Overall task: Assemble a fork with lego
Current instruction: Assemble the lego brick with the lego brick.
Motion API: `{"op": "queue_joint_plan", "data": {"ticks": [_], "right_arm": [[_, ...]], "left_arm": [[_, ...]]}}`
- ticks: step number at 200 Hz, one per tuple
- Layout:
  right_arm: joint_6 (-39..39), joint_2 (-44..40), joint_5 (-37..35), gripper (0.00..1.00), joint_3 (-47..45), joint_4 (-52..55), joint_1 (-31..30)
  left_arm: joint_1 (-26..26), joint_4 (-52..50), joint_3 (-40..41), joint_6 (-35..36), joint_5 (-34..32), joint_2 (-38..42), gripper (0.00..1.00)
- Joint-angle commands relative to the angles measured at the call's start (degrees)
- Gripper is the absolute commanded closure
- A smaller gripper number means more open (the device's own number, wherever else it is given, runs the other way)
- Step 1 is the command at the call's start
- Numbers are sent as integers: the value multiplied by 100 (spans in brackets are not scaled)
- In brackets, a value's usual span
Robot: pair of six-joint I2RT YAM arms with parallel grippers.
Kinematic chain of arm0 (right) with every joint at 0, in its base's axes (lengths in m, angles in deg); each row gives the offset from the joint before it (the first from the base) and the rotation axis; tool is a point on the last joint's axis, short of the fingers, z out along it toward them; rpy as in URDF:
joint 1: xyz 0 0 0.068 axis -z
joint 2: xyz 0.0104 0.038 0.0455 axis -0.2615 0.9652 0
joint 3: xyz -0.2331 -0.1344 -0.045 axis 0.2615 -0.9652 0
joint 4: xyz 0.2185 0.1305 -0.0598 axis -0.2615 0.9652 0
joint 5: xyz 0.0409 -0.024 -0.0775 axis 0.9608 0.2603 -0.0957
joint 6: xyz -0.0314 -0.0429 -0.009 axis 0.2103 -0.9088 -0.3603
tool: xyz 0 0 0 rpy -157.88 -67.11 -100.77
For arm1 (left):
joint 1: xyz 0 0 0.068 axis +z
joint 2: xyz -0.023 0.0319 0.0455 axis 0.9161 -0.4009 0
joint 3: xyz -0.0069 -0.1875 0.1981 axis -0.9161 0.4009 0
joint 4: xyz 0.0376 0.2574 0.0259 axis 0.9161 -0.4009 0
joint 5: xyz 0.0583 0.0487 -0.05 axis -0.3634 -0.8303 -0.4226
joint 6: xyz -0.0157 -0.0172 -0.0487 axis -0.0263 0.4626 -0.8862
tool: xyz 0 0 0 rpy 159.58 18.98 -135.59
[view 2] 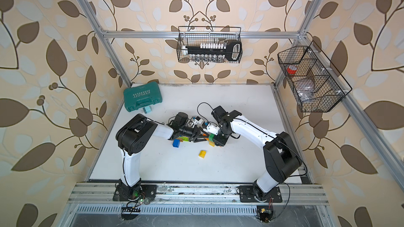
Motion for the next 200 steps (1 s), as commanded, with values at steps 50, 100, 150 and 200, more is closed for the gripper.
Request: {"op": "queue_joint_plan", "data": {"ticks": [50, 100, 150, 200], "right_arm": [[137, -5, -1, 46, 199, 43, 14], [143, -223, 151, 44, 112, -26, 85], [110, -223, 158, 42, 72, -51, 105], [93, -350, 170, 42, 83, -62, 112]], "left_arm": [[6, -316, 151, 95, -353, 280, 49], [9, -342, 152, 143, -386, 473, 43], [7, -370, 154, 174, -360, 681, 43], [10, -636, 146, 282, -436, 742, 42]]}}
